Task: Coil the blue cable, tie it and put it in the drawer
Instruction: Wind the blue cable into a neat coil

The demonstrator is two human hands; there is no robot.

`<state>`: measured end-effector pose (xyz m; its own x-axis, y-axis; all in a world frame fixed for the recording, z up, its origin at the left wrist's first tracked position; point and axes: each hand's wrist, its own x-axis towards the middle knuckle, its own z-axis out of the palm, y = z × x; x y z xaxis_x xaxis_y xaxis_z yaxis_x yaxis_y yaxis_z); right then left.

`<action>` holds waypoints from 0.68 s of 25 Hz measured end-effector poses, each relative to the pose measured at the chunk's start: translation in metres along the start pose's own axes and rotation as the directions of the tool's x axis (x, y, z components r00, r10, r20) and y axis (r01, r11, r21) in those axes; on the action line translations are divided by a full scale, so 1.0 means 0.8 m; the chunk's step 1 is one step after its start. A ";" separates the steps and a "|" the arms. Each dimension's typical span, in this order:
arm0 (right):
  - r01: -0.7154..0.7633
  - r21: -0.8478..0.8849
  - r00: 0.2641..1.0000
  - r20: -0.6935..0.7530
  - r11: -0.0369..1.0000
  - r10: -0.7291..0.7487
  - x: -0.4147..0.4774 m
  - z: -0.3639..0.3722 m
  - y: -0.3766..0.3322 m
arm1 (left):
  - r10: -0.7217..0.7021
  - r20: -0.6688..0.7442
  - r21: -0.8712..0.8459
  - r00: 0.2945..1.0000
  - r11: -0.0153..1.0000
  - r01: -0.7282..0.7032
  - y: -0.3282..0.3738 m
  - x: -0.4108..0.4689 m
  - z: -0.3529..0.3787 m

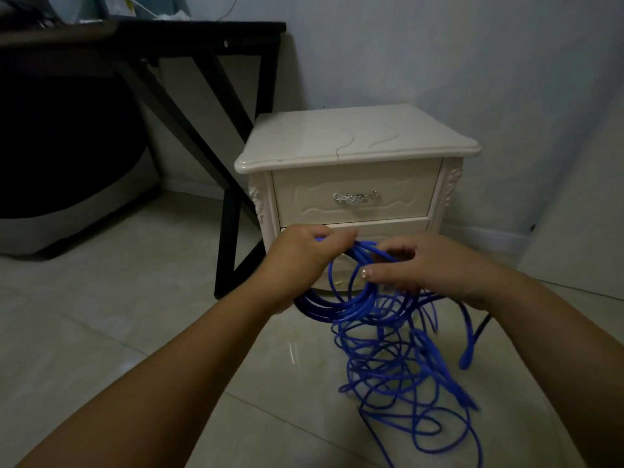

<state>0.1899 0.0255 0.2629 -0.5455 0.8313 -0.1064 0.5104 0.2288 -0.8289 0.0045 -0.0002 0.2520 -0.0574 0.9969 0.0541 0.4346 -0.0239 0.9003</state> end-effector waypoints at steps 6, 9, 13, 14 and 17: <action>-0.017 -0.096 0.990 -0.144 0.995 0.003 -0.001 0.035 0.003 | -0.014 -0.185 -0.053 0.983 0.999 0.004 -0.002 0.000 0.008; -0.044 -0.047 0.970 -0.242 0.998 0.031 0.003 0.047 0.008 | -0.107 -0.241 -0.241 0.965 0.969 0.047 0.001 -0.001 0.013; -0.039 0.325 0.939 -0.312 0.945 0.146 0.008 0.066 0.004 | -0.270 -0.259 -0.537 0.927 0.838 0.094 0.004 0.001 0.019; -0.016 0.419 0.924 -0.341 0.908 0.174 0.009 0.076 0.001 | -0.280 -0.258 -0.565 0.925 0.820 0.091 0.003 0.001 0.021; 0.017 0.578 0.859 -0.425 0.816 0.283 0.016 0.089 -0.003 | -0.240 -0.107 -0.619 0.965 0.776 0.124 -0.003 -0.001 0.021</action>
<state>0.1345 -0.0007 0.2248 -0.0414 0.9948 -0.0927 0.0224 -0.0919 -0.9955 0.0186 0.0001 0.2425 -0.2559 0.9595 -0.1176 -0.2260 0.0589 0.9723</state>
